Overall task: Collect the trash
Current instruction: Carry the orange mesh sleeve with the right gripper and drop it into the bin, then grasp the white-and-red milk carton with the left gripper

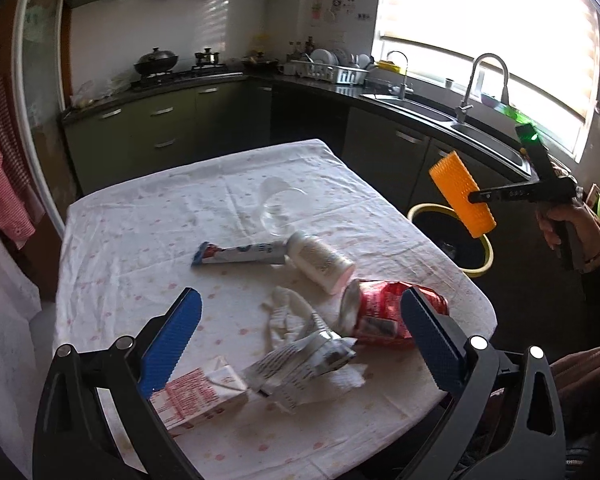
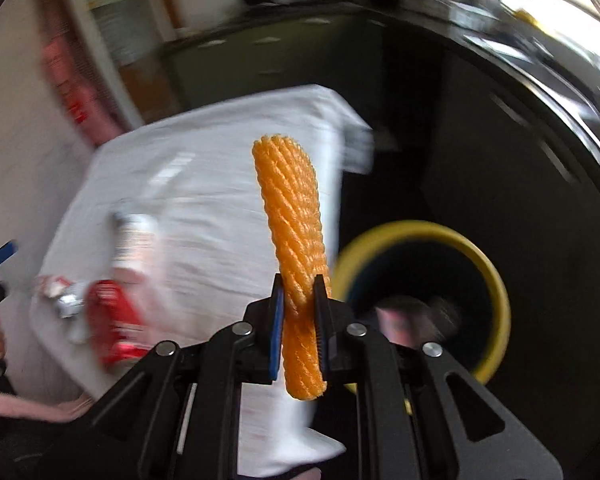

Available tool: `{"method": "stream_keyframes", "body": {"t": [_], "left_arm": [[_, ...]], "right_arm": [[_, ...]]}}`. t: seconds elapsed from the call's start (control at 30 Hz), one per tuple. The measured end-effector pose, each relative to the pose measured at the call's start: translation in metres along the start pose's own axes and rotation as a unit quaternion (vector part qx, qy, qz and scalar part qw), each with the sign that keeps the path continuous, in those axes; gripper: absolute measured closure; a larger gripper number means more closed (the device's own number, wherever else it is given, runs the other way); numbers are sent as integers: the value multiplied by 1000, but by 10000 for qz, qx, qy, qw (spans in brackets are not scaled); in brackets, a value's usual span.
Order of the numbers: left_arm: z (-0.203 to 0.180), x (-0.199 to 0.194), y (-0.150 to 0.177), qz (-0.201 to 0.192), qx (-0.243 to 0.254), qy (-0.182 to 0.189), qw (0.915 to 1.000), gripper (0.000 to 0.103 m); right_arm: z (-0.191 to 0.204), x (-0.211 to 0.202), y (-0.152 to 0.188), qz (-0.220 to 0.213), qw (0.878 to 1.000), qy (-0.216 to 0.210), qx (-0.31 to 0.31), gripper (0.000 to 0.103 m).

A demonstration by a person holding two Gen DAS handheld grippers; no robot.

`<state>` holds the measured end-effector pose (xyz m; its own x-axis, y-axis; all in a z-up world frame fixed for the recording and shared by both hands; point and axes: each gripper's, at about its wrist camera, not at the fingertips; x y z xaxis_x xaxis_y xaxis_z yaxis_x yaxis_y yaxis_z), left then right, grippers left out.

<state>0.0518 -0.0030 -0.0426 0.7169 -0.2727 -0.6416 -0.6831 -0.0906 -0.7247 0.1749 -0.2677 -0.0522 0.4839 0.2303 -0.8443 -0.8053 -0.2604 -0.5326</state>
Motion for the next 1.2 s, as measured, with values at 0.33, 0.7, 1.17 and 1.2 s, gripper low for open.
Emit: {"method": "stream_keyframes", "body": {"t": [0.33, 0.7, 1.17, 1.2], "left_arm": [[-25, 10, -4, 131, 304, 32, 9994, 5], [-24, 14, -4, 214, 370, 97, 9990, 5], [19, -20, 15, 429, 1563, 326, 9862, 5], [21, -20, 18, 516, 1748, 335, 9827, 5]], "right_arm": [[-76, 59, 34, 561, 9946, 283, 826, 81], [-57, 22, 38, 192, 9964, 159, 814, 75], [19, 0, 38, -251, 9977, -459, 422, 64], [25, 1, 38, -249, 9977, -488, 406, 64]]}}
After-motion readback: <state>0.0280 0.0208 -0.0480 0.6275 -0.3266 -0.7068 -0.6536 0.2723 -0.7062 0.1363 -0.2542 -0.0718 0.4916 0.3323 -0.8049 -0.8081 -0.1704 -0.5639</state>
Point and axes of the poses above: each gripper's, at about its wrist camera, not at the fingertips, and x roughly the way its jaws point, z to its left, y to its underside, and after that the axes turned 13 degrees about -x, right-handed
